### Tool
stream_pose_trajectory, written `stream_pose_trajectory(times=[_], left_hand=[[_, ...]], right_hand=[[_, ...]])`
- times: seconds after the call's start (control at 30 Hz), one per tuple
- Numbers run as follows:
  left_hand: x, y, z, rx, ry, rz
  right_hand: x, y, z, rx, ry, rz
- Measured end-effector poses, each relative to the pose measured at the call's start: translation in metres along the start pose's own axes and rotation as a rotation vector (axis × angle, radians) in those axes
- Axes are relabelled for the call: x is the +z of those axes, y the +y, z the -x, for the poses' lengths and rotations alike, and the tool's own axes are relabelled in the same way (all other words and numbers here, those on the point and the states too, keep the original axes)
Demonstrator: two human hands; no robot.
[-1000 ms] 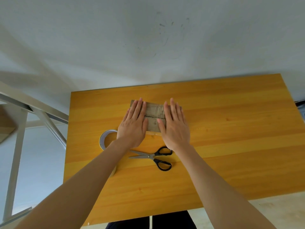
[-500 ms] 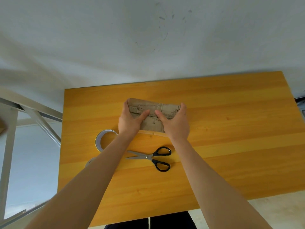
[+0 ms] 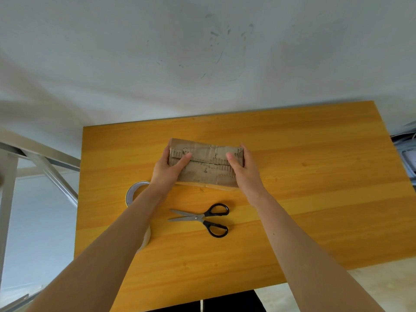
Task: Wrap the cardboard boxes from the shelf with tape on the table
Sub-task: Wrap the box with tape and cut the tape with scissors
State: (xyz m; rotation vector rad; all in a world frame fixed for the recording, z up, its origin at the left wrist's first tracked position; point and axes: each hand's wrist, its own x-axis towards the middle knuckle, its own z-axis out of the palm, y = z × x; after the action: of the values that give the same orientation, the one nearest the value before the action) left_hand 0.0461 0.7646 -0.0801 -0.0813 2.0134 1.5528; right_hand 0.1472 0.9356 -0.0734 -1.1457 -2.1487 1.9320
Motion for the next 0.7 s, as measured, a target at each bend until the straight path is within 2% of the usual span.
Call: stream_pose_trajectory(times=[0.2, 0.27, 0.33, 0.4, 0.47, 0.57, 0.7], left_hand=[[0.002, 0.004, 0.004, 0.043, -0.017, -0.065], [-0.004, 0.004, 0.008, 0.205, 0.056, -0.339], [-0.008, 0.003, 0.019, 0.451, 0.121, -0.734], [-0.006, 0.002, 0.035, 0.66, 0.062, -1.092], [0.001, -0.011, 0.041, 0.774, -0.024, -1.296], [0.008, -0.025, 0.039, 0.746, -0.044, -1.415], [0.013, -0.023, 0.035, 0.715, -0.032, -1.457]], right_hand=[[0.005, -0.003, 0.001, -0.007, 0.024, 0.013], [-0.001, -0.004, 0.012, -0.102, 0.06, 0.114], [-0.007, 0.002, 0.027, -0.275, 0.076, 0.411], [-0.012, 0.014, 0.038, -0.401, 0.062, 0.747], [-0.012, 0.023, 0.043, -0.442, 0.005, 0.949], [-0.006, 0.029, 0.044, -0.462, -0.025, 1.066], [-0.002, 0.027, 0.04, -0.406, -0.006, 1.141]])
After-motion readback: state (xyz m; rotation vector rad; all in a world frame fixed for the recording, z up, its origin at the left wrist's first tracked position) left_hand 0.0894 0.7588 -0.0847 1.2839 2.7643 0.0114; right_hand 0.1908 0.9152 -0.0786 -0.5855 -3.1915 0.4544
